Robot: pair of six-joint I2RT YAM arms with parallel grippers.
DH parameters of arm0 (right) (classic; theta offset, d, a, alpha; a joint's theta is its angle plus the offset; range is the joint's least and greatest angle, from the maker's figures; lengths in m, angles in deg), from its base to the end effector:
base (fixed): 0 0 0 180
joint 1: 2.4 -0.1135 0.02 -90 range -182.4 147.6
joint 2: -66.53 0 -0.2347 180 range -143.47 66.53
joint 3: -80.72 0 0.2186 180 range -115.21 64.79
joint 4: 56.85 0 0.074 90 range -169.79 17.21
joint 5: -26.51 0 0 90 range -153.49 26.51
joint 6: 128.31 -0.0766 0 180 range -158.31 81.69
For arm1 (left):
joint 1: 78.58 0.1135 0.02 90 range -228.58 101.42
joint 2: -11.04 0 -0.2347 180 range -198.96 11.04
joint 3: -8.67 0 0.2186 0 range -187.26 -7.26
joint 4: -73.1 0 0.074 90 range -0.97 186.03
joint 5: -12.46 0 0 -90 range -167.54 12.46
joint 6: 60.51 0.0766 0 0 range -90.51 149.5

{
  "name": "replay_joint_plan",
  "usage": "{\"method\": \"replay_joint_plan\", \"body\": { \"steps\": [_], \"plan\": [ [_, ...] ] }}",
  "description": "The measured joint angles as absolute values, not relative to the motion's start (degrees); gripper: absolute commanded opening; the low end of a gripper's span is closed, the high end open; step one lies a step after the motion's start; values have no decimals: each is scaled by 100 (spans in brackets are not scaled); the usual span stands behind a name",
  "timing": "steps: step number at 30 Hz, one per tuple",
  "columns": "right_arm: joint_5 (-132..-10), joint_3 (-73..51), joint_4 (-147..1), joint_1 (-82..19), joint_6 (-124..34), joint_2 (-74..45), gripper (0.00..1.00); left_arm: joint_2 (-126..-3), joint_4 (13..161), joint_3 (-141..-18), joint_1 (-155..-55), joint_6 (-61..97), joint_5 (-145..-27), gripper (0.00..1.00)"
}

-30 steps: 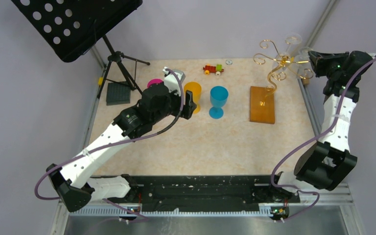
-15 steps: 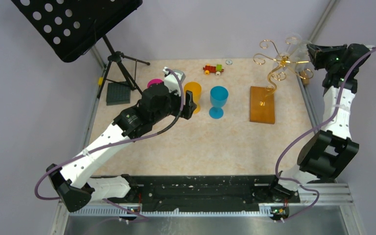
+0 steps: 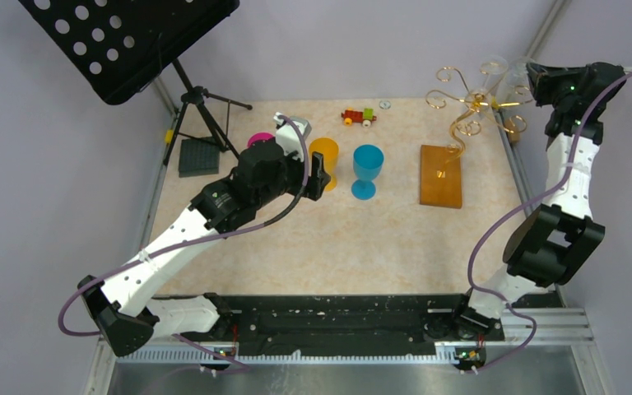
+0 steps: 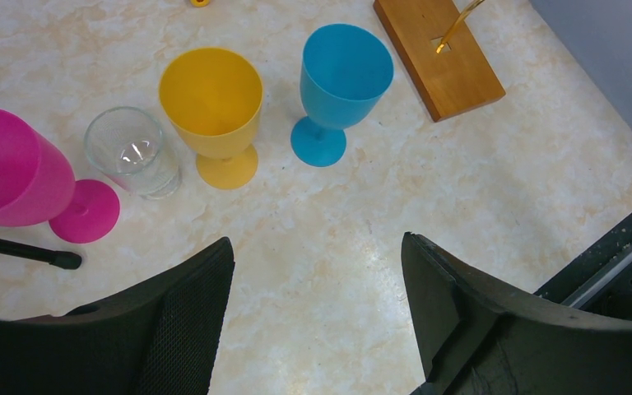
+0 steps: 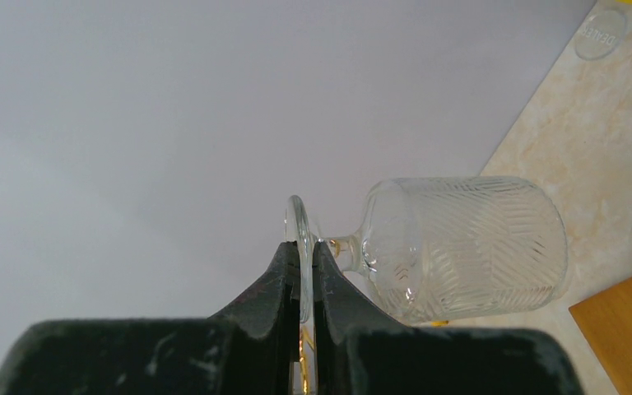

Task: Take the wine glass off the wine glass rack

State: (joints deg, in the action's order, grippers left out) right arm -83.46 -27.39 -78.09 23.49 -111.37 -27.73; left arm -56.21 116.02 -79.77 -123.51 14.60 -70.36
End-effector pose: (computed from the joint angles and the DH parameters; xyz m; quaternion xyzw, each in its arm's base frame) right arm 0.3663 -0.1487 0.3811 0.4880 0.5677 0.3795 0.5437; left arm 0.1996 -0.1856 0.3534 0.1802 0.8070 -0.2343 0.5113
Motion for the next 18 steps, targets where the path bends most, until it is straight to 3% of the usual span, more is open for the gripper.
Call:
{"method": "replay_joint_plan", "body": {
  "steps": [18],
  "plan": [
    [-7434, -3469, -8351, 2349, -9655, -2408, 0, -5621, 11604, -7977, -12344, 1456, -7047, 81]
  ]
}}
